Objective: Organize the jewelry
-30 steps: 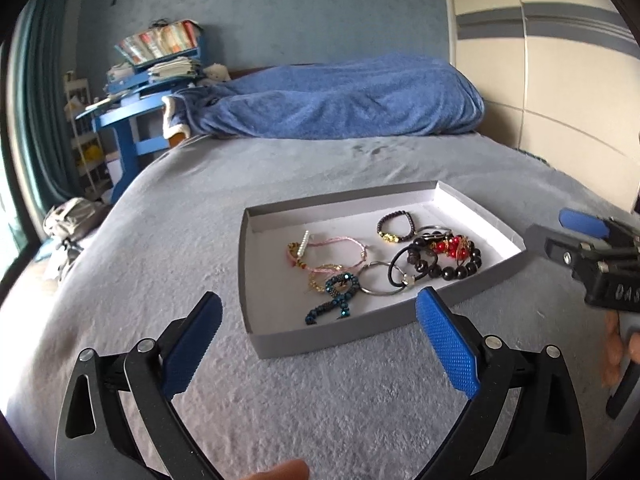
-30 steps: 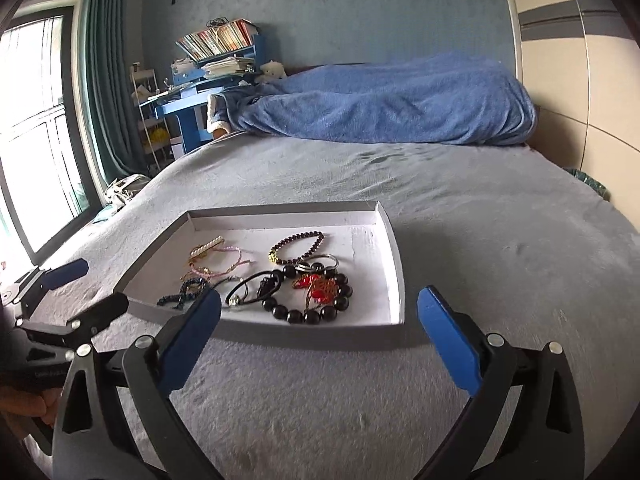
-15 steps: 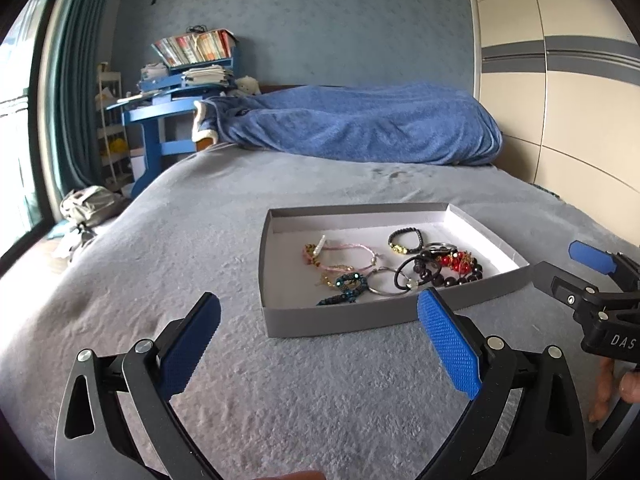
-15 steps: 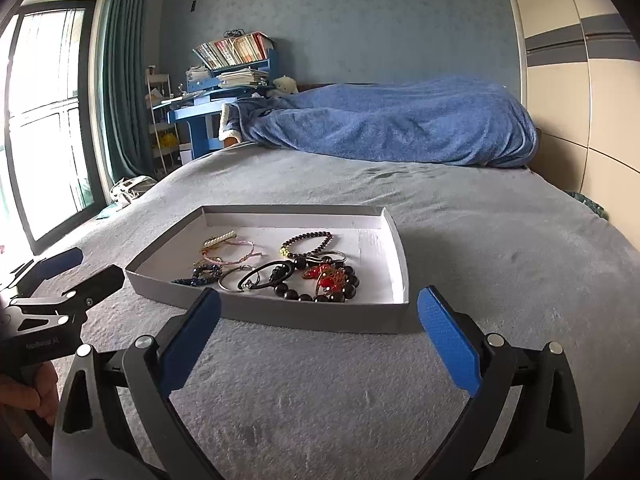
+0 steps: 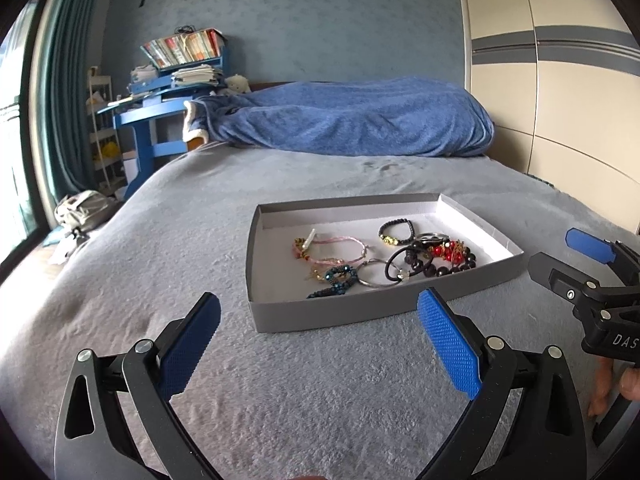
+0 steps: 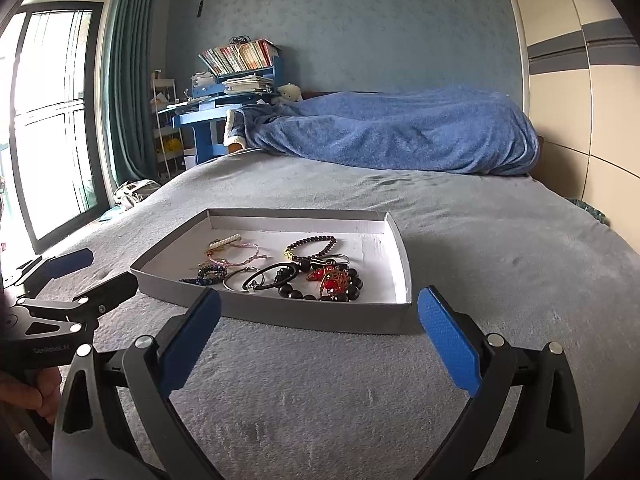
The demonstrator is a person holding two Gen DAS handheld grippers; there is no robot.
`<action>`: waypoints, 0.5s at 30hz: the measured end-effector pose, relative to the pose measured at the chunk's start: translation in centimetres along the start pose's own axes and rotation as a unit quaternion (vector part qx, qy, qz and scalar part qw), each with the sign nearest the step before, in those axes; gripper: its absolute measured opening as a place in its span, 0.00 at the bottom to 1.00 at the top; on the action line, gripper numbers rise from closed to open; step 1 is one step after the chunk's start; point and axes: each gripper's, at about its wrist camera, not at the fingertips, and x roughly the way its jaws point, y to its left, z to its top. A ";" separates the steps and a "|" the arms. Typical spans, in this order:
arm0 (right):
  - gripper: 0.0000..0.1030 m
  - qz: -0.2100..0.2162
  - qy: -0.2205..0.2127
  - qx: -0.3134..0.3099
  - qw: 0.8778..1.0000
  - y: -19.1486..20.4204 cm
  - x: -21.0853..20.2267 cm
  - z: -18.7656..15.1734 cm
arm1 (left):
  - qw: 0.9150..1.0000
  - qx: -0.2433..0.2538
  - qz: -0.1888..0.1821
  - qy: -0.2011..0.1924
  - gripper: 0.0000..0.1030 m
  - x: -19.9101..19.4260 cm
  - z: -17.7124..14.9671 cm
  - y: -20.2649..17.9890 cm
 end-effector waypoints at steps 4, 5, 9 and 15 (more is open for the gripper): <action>0.95 0.000 0.001 -0.001 1.000 0.0 0.1 -0.1 | 1.000 0.001 0.000 0.001 0.95 0.0 0.0 0.0; 0.95 0.000 0.001 0.000 1.000 0.0 0.1 -0.1 | 1.000 0.001 0.000 0.001 0.95 0.1 0.0 0.0; 0.95 0.000 0.001 0.001 1.000 0.1 0.1 -0.2 | 1.000 0.000 -0.001 0.001 0.95 0.1 0.0 0.0; 0.95 0.002 0.004 0.002 1.000 0.1 0.3 -0.3 | 1.000 0.002 0.000 0.004 0.95 0.2 0.0 -0.1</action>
